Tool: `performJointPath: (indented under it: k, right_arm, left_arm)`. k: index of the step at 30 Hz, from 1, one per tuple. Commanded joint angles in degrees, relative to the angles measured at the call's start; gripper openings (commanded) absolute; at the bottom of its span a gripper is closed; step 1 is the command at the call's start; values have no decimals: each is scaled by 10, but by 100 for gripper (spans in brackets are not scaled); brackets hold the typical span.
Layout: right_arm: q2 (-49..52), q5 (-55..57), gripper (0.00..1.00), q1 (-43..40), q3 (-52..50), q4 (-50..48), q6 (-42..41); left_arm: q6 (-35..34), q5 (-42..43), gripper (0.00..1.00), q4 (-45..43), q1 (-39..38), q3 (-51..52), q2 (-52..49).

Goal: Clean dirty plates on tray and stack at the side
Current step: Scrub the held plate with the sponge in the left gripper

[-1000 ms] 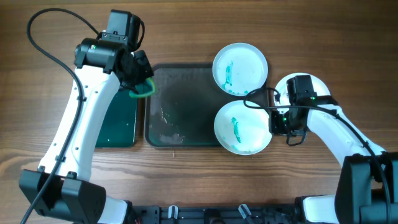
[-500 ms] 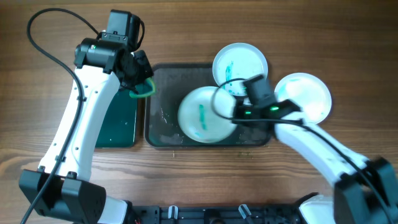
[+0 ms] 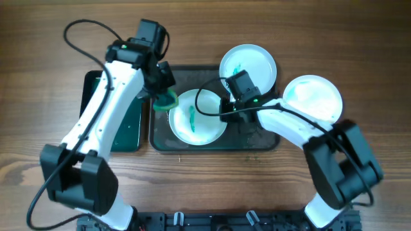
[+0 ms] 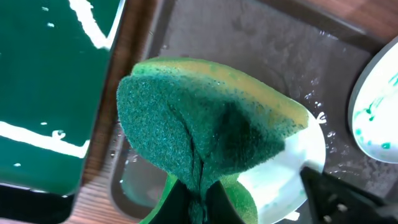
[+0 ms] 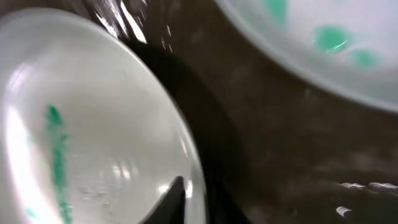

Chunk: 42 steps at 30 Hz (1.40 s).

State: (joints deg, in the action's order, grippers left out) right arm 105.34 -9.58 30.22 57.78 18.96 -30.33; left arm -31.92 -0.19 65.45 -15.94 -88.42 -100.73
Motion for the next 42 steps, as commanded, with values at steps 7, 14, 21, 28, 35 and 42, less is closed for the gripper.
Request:
performJointPath:
  k: [7,14,21,28,35,42]
  right_arm:
    - [12,-28,14,2,10,-4,2]
    - [12,-21,4,2,10,1,-19]
    - [12,-21,4,2,10,3,-22]
    - [12,-21,4,2,10,4,-20]
    - [12,-21,4,2,10,5,-20]
    - [12,-19,4,2,10,8,-21]
  left_arm:
    - [-16,9,4,-19,-27,7,-43]
    - [-16,47,4,-185,-59,169,-43]
    - [-15,89,4,-215,-92,224,-93]
    - [184,275,4,-247,-129,226,-113]
    - [-197,-227,4,-160,-89,220,-113]
    - [-35,-2,4,-199,-75,217,-113]
